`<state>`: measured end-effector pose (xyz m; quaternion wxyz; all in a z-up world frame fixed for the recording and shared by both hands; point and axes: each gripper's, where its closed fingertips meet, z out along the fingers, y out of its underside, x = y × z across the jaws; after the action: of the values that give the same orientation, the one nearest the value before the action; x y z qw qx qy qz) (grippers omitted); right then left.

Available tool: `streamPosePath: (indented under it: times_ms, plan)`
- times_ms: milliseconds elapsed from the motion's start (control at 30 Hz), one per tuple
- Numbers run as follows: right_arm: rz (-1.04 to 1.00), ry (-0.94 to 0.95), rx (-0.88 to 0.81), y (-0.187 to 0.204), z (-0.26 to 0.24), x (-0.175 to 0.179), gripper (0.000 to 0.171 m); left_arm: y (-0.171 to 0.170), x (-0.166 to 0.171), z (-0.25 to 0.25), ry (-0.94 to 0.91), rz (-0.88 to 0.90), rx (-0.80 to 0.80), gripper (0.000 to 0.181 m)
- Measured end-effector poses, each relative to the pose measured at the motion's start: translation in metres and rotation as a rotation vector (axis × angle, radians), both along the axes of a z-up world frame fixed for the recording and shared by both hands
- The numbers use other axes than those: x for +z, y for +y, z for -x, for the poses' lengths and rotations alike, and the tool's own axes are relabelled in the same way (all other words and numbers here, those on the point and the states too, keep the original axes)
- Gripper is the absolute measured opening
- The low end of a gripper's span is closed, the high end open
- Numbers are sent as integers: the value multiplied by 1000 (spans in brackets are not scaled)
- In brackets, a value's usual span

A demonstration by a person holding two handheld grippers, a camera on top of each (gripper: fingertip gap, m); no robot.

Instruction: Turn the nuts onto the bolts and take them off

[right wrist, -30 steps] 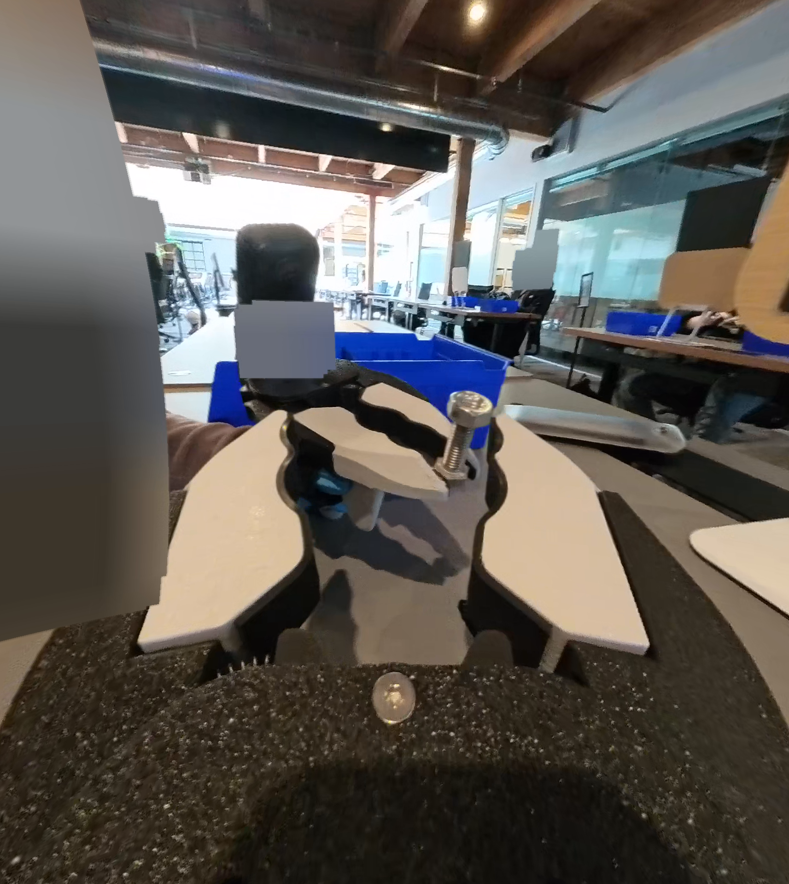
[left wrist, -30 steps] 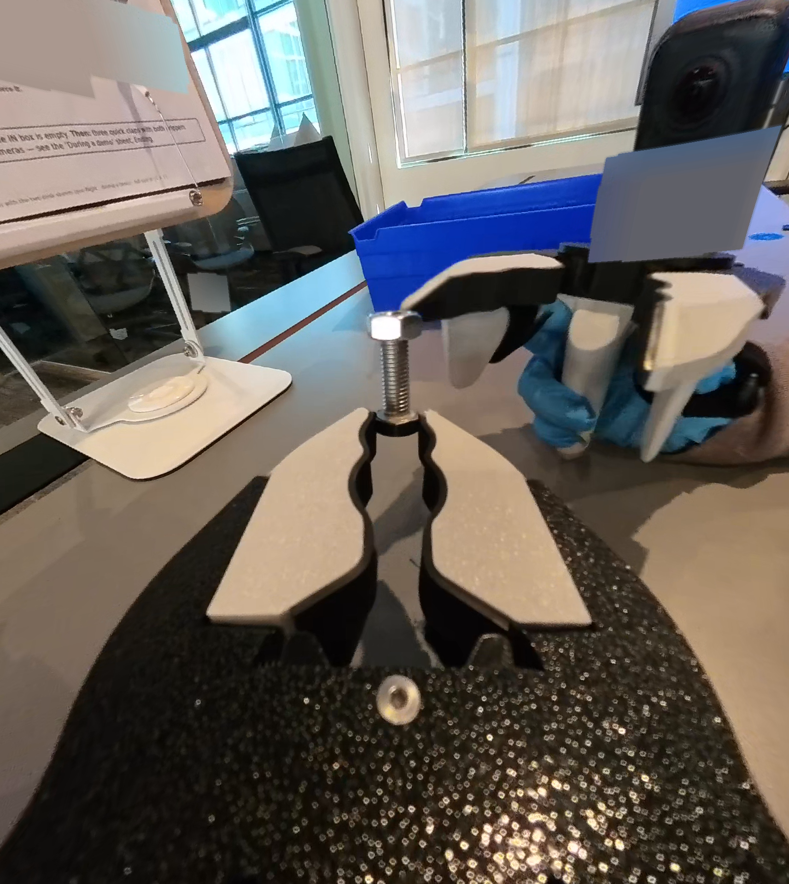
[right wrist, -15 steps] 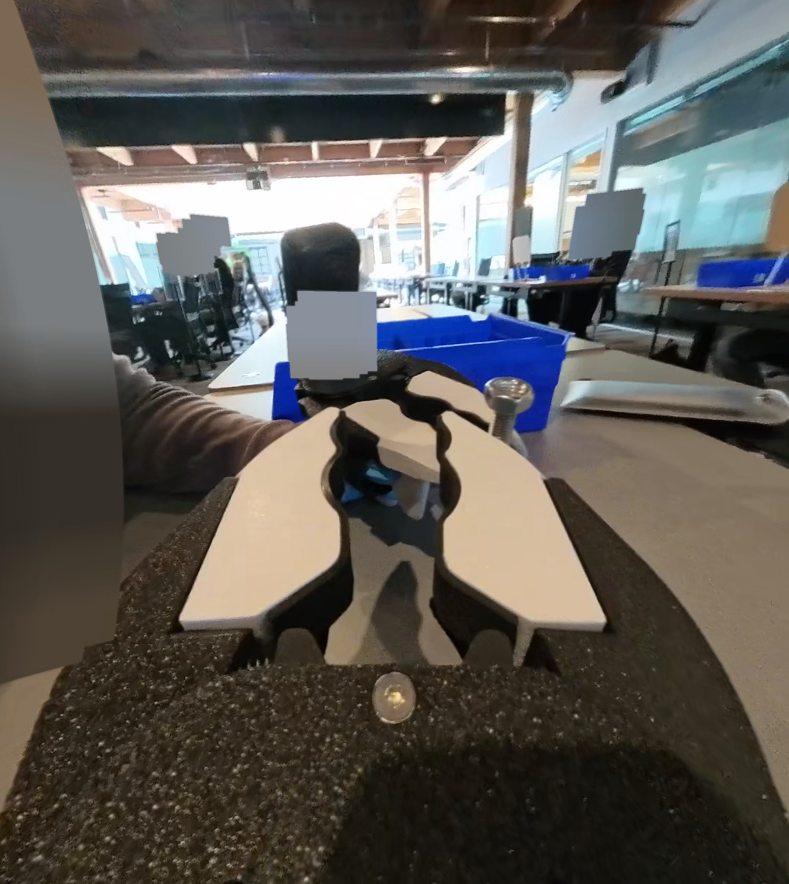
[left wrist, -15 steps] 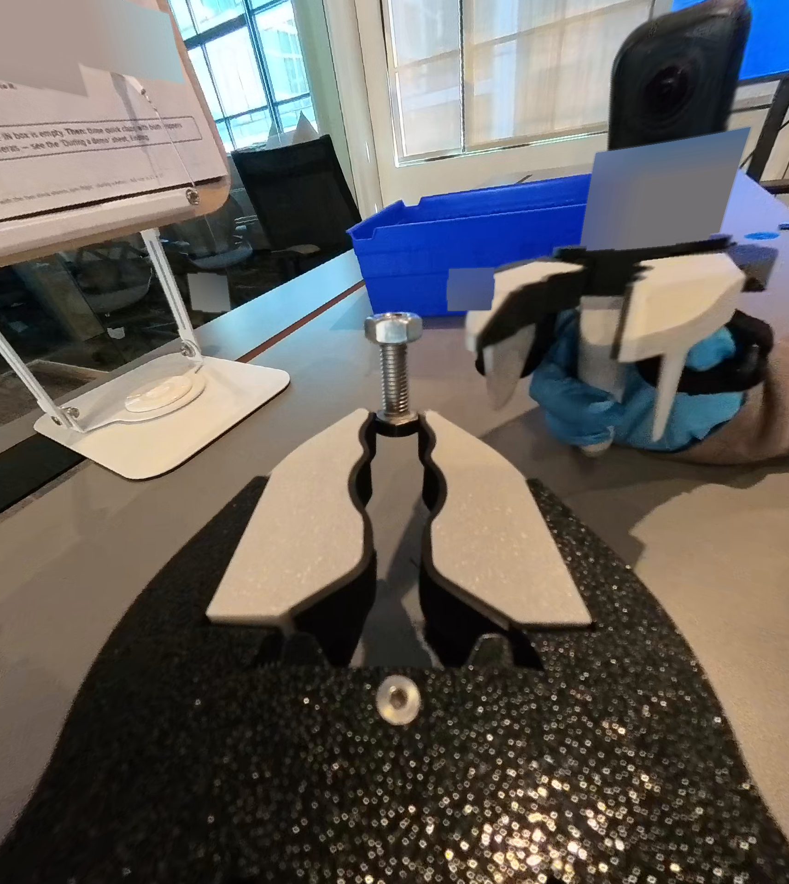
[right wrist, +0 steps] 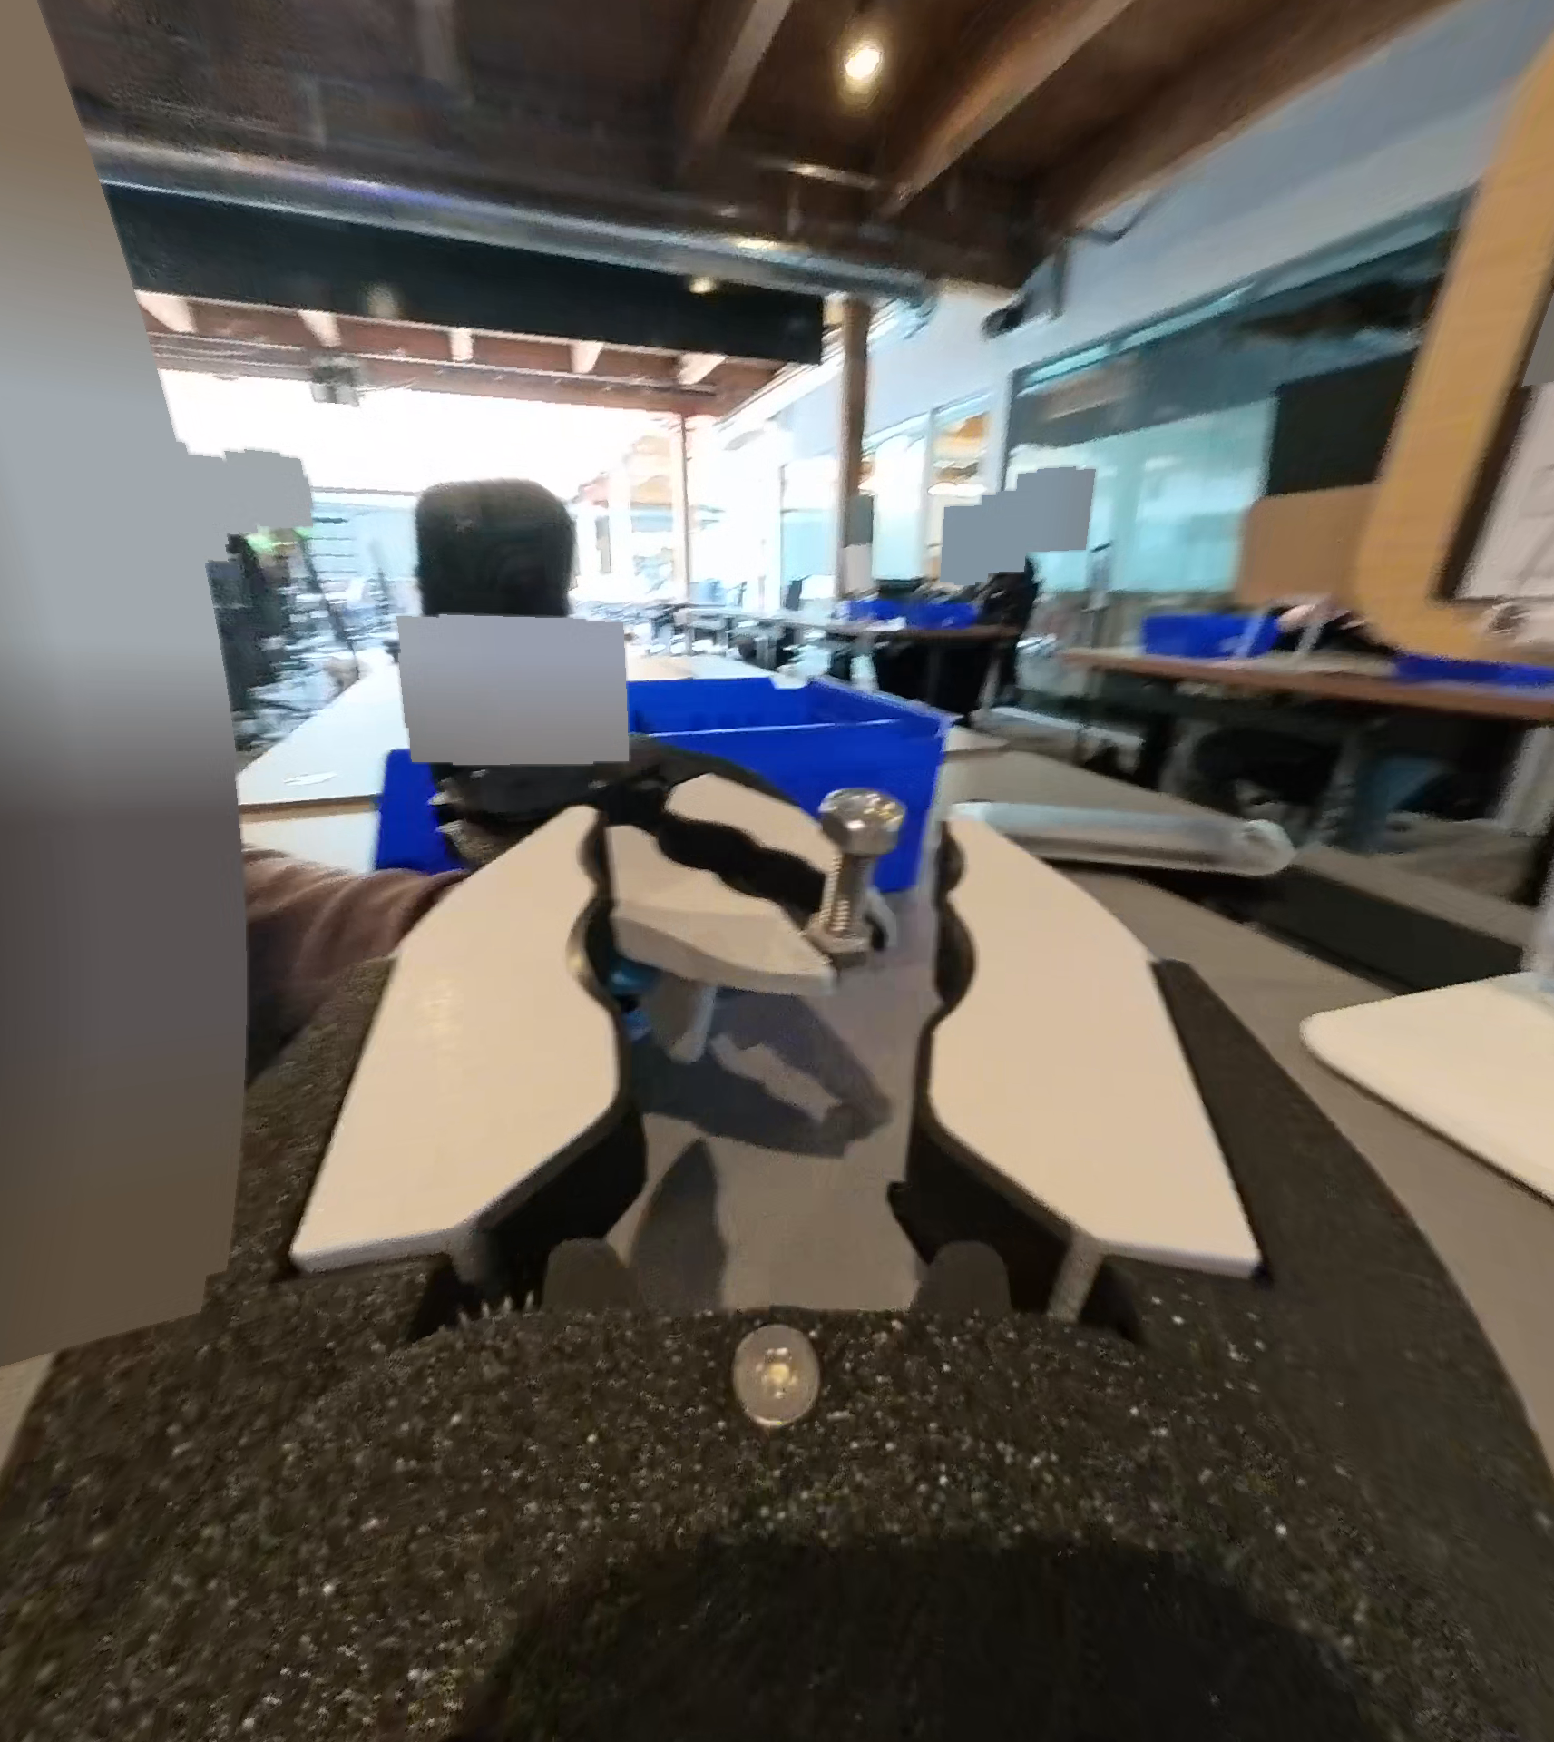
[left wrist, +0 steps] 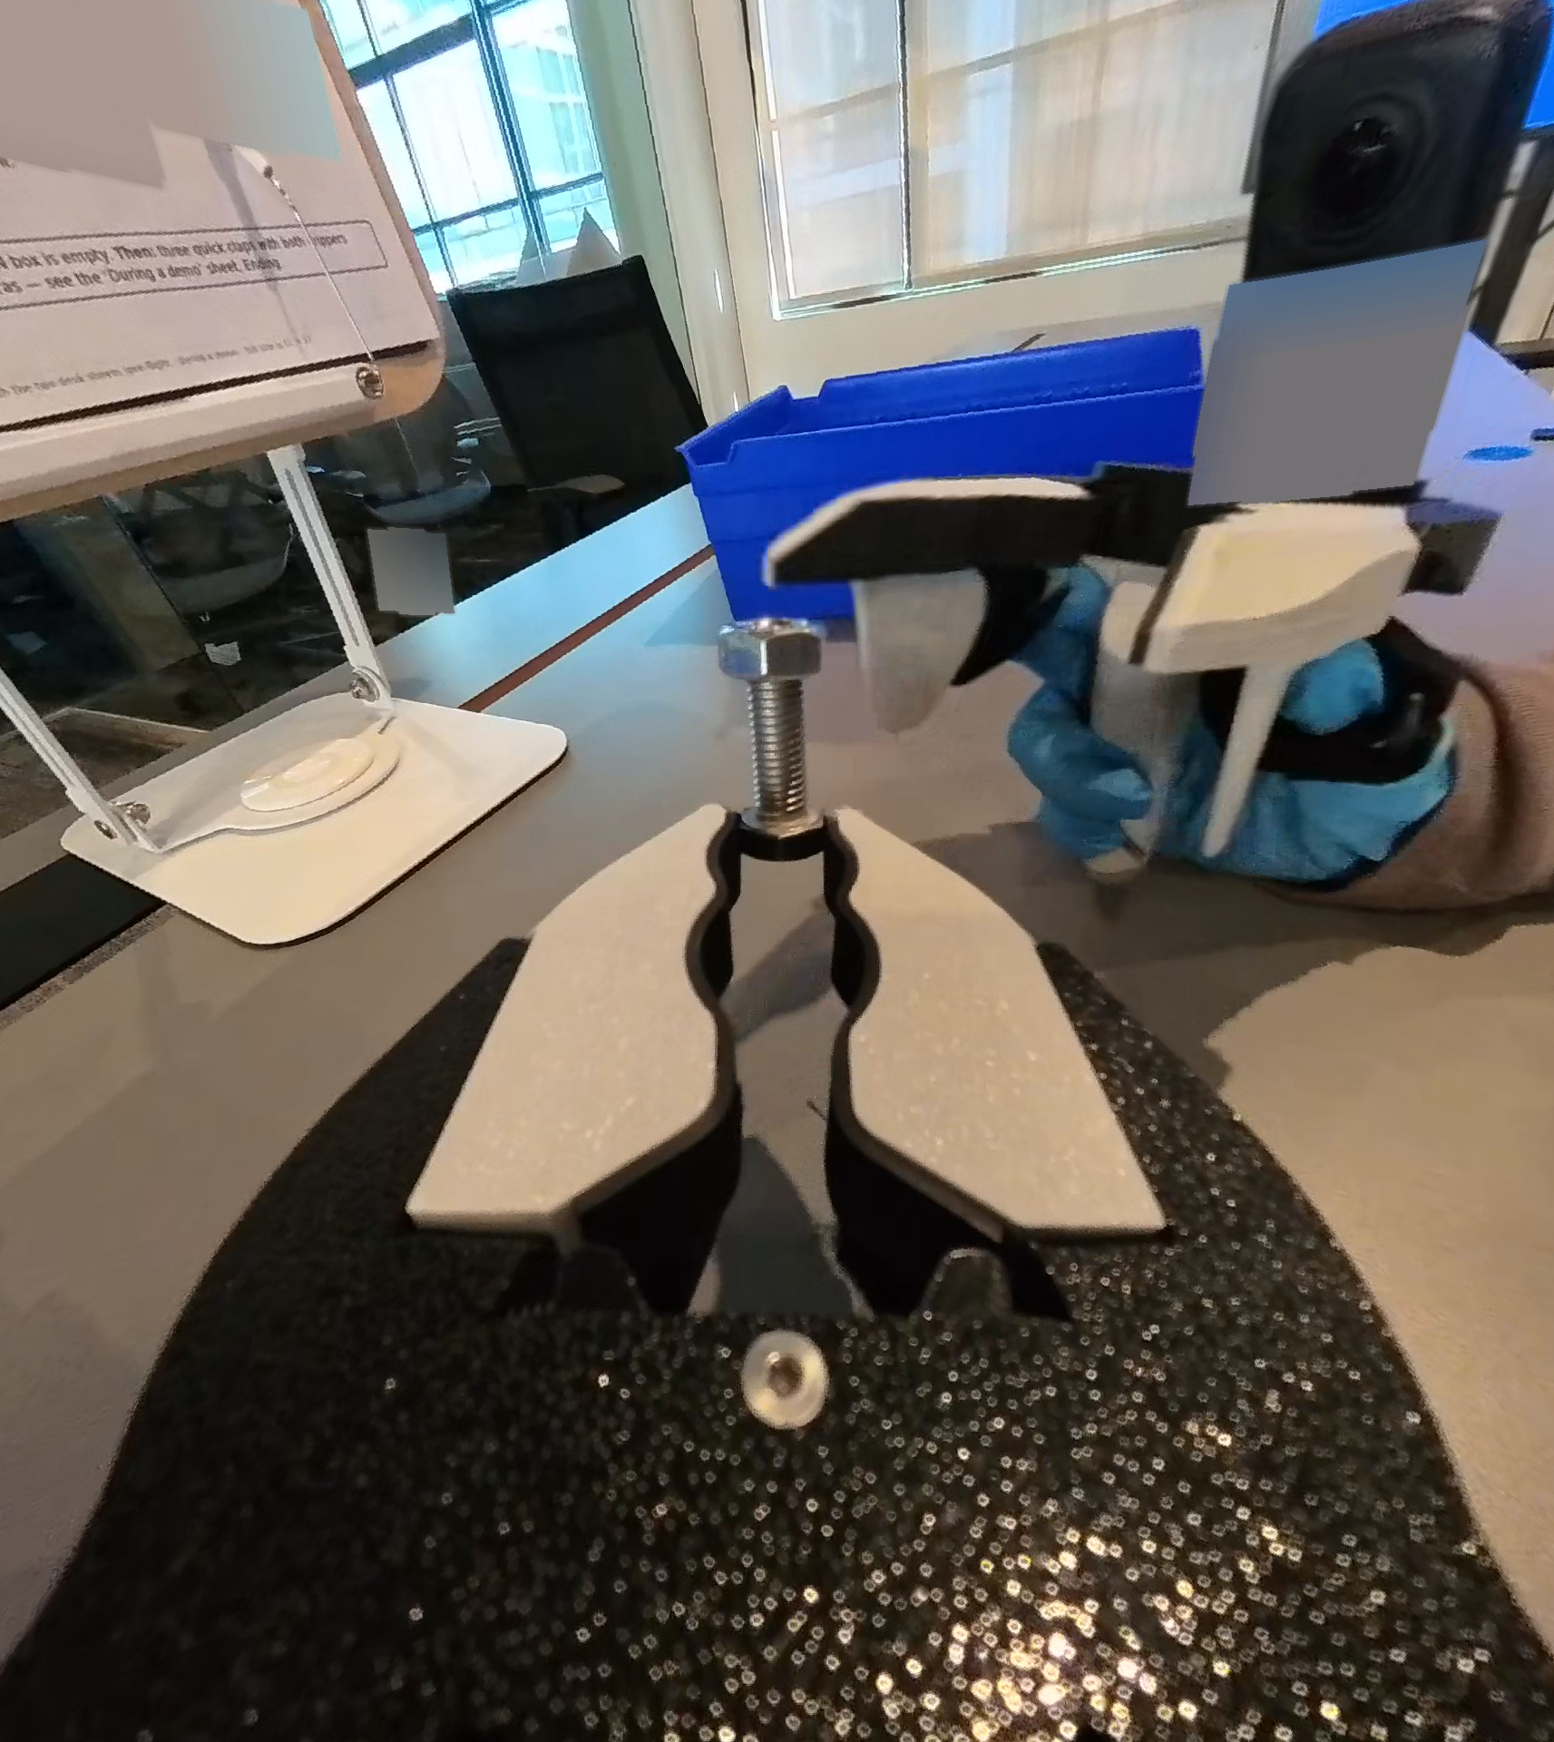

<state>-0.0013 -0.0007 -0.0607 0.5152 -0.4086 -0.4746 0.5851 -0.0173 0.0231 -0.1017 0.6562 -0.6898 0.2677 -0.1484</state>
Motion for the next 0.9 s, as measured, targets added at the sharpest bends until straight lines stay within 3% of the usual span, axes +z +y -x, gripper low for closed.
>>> streamPosePath:
  times_ms: [33,167,233,267,367,533,600,633,700,767,900]
  plan:
    - [-21,13,-39,4,1,1,74,0,0,0,3,0,0,16]
    - [-79,-51,-19,-5,10,-9,74,0,0,-1,8,-2,-1,16]
    - [-52,-61,71,-18,6,-9,50,0,1,0,0,-5,0,16]
    - [-28,-69,155,-28,-1,-8,25,0,1,0,-5,-3,-1,16]
    - [48,-48,154,-20,-3,-3,35,0,1,1,-11,2,-1,16]
    - [-13,-19,-2,-2,5,-3,64,0,0,0,0,3,-4,16]
    - [-35,-34,14,-6,7,-6,65,0,0,0,0,2,-3,16]
    - [-29,-48,48,-11,7,-8,60,0,0,0,-1,2,-3,16]
    - [19,-104,210,-31,-1,-11,18,0,0,0,-7,3,-3,16]
    - [55,-96,213,-29,-1,-10,26,0,0,0,-7,3,-3,16]
    - [20,-5,51,-7,0,0,54,0,-1,-1,3,4,-5,16]
